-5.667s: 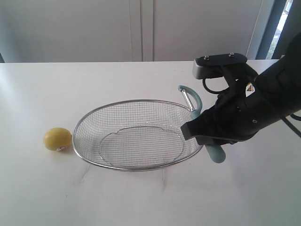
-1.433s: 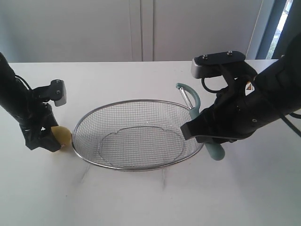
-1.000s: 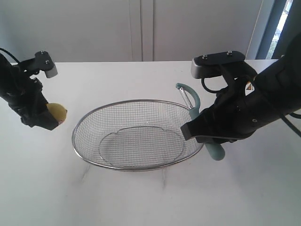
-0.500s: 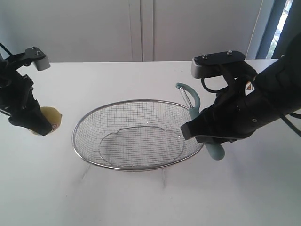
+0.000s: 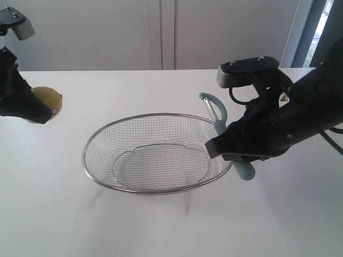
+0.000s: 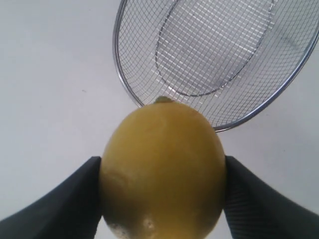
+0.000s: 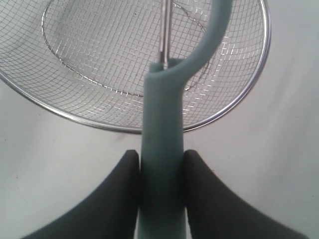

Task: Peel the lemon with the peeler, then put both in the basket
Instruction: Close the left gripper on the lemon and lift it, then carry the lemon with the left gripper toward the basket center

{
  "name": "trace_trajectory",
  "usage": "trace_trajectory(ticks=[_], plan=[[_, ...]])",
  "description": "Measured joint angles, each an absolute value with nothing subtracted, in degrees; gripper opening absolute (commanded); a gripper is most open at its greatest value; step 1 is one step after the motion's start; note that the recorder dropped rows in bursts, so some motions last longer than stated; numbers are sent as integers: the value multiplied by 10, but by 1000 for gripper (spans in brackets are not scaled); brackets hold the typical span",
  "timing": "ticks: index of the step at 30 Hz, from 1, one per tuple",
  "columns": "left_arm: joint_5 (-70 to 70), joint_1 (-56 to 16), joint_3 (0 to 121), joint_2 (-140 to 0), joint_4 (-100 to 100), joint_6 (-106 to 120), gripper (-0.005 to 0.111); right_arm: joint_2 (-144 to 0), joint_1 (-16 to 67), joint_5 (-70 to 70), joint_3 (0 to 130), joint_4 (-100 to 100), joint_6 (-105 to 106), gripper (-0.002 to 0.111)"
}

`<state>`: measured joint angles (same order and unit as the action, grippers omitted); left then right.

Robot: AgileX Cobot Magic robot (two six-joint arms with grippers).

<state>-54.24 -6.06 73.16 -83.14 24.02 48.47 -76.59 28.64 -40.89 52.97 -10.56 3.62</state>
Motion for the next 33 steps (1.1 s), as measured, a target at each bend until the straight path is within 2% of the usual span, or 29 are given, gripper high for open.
trace_trajectory(ticks=[15,26,33], plan=[[-517,-61,656,-741,300,486,0,-766,286,-412,530,-106,36,0],[-516,-61,611,-693,431,554,0,-766,286,-413,530,-106,36,0],[-503,-111,610,-692,445,574,0,-766,286,-421,530,-108,27,0]])
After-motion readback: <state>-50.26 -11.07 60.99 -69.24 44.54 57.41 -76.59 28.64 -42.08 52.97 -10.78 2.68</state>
